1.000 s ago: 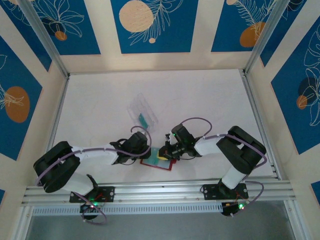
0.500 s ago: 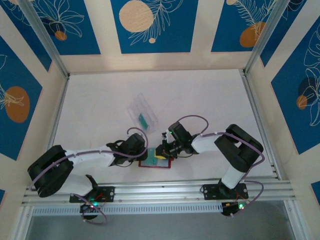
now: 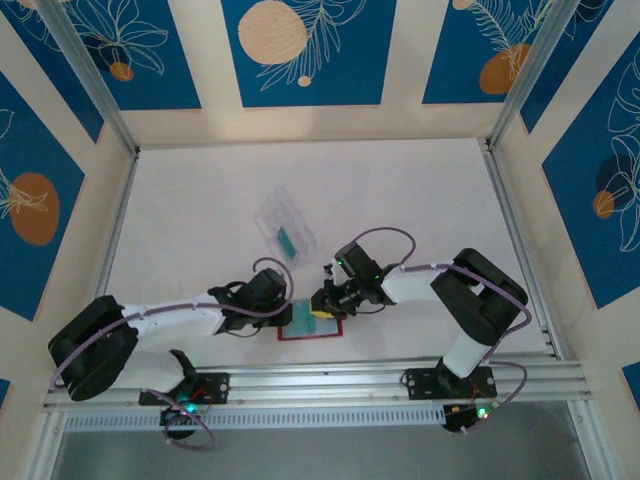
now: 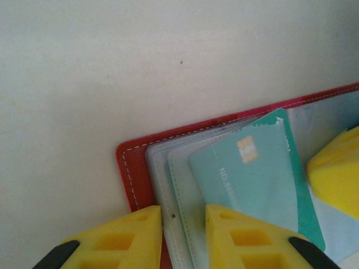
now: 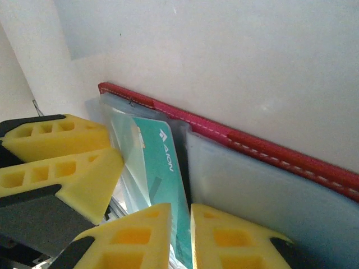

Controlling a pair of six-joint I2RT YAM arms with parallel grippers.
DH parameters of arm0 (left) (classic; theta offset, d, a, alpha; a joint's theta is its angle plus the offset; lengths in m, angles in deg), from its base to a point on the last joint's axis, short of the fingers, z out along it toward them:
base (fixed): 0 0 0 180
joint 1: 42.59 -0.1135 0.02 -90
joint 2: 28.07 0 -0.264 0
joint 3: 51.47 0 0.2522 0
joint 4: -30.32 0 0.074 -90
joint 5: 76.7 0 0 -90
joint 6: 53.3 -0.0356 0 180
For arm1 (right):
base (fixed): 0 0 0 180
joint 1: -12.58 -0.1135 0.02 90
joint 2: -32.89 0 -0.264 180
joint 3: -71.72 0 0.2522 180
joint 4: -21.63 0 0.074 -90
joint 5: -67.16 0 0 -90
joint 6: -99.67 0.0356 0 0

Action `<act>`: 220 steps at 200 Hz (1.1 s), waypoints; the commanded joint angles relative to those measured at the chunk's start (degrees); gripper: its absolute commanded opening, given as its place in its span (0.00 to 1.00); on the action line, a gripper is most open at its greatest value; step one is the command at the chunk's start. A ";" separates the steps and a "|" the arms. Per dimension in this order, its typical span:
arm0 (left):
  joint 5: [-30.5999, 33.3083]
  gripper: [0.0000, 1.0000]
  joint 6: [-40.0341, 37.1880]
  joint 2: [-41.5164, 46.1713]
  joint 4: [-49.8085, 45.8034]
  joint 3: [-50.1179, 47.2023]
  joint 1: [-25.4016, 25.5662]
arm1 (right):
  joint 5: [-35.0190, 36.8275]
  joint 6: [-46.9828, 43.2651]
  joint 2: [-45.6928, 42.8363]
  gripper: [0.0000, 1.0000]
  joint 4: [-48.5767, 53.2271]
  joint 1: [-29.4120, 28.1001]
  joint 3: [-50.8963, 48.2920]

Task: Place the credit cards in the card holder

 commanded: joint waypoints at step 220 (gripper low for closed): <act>-9.32 0.38 -3.90 13.57 -6.77 -7.23 -7.69 | 2.77 -6.62 5.67 0.09 6.14 2.11 2.60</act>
